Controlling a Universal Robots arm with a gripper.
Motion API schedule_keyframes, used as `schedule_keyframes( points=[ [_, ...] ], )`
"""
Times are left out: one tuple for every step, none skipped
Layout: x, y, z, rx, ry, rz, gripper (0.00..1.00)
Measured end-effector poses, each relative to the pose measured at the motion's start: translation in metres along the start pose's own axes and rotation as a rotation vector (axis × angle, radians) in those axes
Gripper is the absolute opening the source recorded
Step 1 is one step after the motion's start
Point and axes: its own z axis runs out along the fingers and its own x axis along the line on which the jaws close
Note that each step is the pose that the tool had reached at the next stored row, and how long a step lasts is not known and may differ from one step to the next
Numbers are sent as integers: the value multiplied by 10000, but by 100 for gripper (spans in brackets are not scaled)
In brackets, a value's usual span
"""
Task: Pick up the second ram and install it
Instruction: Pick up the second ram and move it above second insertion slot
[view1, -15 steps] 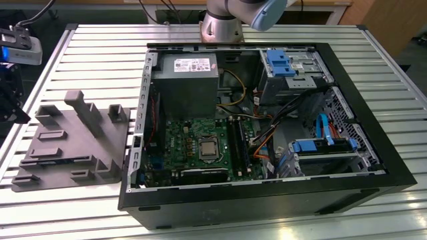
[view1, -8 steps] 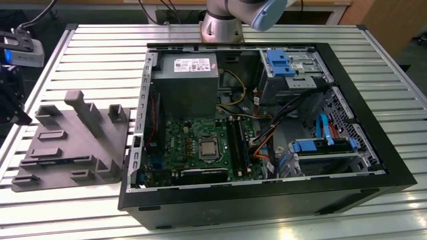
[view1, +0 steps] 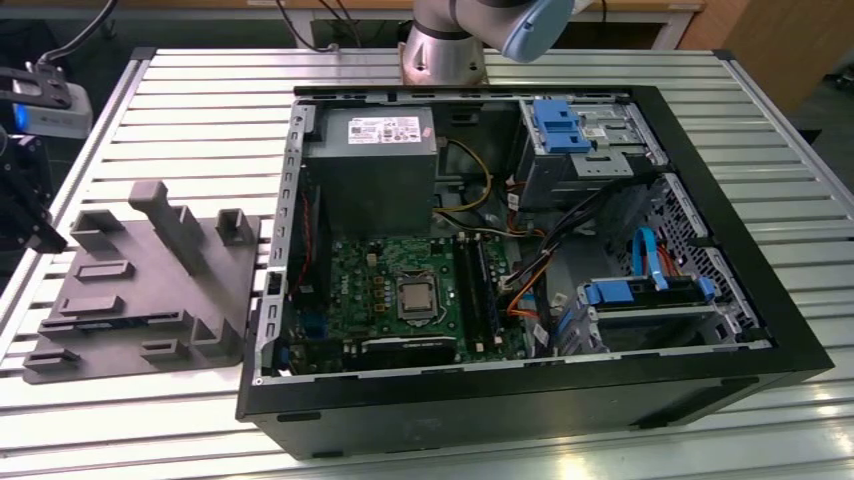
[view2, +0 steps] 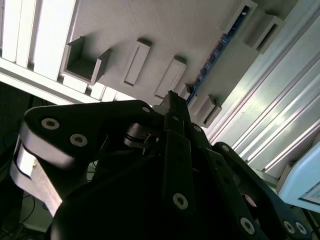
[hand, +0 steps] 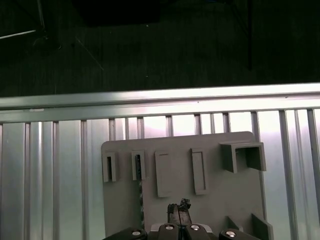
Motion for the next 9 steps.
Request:
schedule_keyframes(
  points=[
    [0,0,4,0,1,-8,11],
    [0,0,9,0,1,-15,11],
    [0,-1,13,-1,1,-23,11],
    [0,-1,17,-1,1,-30,11],
    [1,-1,21,-1,2,-38,11],
    [1,-1,25,-1,2,-46,11],
    [1,-2,30,-1,2,-56,11],
    [1,-2,34,-1,3,-64,11],
    [1,-2,39,-2,3,-73,11]
  ],
)
